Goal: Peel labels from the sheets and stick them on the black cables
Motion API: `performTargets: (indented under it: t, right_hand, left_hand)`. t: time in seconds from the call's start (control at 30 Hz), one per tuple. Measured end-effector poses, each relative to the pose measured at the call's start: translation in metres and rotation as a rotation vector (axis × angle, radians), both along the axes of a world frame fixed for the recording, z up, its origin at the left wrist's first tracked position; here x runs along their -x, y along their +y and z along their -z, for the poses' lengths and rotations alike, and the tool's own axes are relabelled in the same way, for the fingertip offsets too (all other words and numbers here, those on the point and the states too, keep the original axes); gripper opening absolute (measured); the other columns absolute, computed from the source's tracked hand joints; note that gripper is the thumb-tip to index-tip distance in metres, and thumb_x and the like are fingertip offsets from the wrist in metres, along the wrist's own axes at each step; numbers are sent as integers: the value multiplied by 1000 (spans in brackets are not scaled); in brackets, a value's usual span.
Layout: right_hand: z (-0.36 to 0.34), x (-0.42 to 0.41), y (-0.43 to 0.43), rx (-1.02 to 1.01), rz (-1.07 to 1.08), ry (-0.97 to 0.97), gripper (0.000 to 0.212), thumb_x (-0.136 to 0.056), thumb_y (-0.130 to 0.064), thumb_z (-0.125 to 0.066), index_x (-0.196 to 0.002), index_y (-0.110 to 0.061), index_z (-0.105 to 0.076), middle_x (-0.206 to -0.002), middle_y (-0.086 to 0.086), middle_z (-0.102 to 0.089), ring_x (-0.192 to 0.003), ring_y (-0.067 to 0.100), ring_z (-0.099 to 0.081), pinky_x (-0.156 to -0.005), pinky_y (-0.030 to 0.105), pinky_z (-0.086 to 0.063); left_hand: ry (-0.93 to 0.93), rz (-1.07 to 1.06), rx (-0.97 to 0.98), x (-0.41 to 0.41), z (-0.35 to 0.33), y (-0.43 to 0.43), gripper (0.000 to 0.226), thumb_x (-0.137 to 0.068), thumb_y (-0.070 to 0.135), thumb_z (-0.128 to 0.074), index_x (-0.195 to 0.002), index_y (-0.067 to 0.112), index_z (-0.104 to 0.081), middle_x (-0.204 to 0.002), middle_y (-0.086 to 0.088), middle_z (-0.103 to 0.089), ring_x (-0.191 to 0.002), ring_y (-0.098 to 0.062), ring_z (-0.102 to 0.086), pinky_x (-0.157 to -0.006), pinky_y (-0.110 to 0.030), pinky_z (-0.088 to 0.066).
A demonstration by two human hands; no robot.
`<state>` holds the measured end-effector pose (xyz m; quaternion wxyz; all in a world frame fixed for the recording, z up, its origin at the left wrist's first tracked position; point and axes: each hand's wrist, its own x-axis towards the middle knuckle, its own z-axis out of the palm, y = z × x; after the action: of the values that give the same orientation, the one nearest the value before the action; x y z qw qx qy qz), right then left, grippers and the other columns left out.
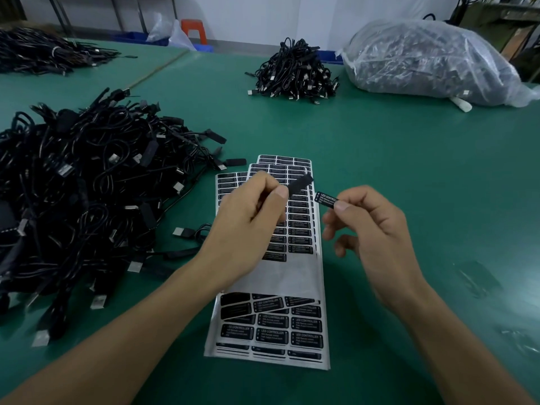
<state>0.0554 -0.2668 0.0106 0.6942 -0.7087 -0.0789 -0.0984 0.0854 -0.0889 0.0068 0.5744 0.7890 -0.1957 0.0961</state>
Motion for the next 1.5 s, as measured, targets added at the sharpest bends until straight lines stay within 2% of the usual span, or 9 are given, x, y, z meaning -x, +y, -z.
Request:
performTargets:
  t: [0.1, 0.3, 0.43, 0.53, 0.6, 0.7, 0.9, 1.17, 1.5]
  right_hand:
    - [1, -1, 0, -35, -38, -21, 26, -90, -18, -51, -69, -30, -61, -74, 0, -65, -65, 13, -60, -52, 23, -45]
    - [4, 0, 2, 54, -42, -46, 19, -86, -19, -55, -70, -26, -62, -70, 1, -64, -65, 11, -57, -57, 23, -45]
    - [8, 0, 2, 234, 15, -67, 7, -82, -23, -62, -77, -22, -56, -69, 3, -59, -61, 9, -48, -56, 28, -42]
    - [10, 1, 2, 307, 26, -94, 10, -82, -25, -63, -79, -24, -54, -67, -10, -55, -56, 4, -41, -50, 20, -37]
    - [10, 1, 1, 344, 28, -115, 10, -82, -25, -63, -79, -24, -54, -68, -7, -57, -54, 3, -41, -50, 19, -36]
    - [9, 2, 1, 367, 37, -147, 10, -82, -26, -64, -79, -25, -54, -72, -2, -60, -60, 15, -50, -52, 27, -41]
    - [10, 4, 11, 113, 143, -106, 32, -77, -29, -75, -105, -30, -60, -74, -6, -65, -65, 7, -59, -59, 24, -48]
    - [11, 6, 21, -59, 87, -58, 3, -81, -27, -76, -79, -24, -76, -63, -6, -65, -54, 7, -53, -48, 20, -43]
    - [5, 4, 19, -210, 178, -52, 24, -91, -6, -68, -71, -18, -72, -57, -9, -58, -50, 5, -45, -48, 17, -40]
  left_hand:
    - [23, -28, 27, -2, 0, 2, 22, -101, 18, -57, -81, 23, -63, -68, 4, -65, -60, -12, -62, -59, -33, -57]
    - [117, 28, 151, 3, -1, -2, 26, -99, 7, -58, -104, 32, -63, -72, 2, -69, -54, -14, -66, -50, -26, -54]
    - [100, 72, 86, 6, -3, -1, 31, -99, 10, -52, -95, 35, -70, -78, 7, -69, -47, -15, -64, -43, -21, -46]
    - [118, 106, 73, 7, -2, -1, 30, -90, 21, -46, -91, 30, -74, -83, 6, -72, -47, -16, -63, -42, -24, -46]
    - [99, 140, 57, 8, -1, -1, 22, -91, 32, -51, -90, 29, -73, -81, 3, -70, -47, -15, -63, -43, -22, -46]
    - [71, 144, 31, 8, 1, -3, 13, -94, 28, -60, -86, 30, -69, -75, 2, -68, -46, -11, -62, -44, -19, -45]
    - [64, 91, 156, 8, 1, -5, 20, -96, 25, -61, -81, 34, -68, -75, -1, -69, -49, -10, -61, -46, -20, -48]
    - [26, 129, 182, 8, 2, -6, 16, -98, 20, -61, -87, 28, -69, -74, 6, -68, -57, -11, -65, -50, -24, -52]
    - [90, 159, 163, 8, 6, -6, 23, -92, 15, -71, -104, 33, -63, -76, 0, -70, -56, -16, -66, -51, -21, -51]
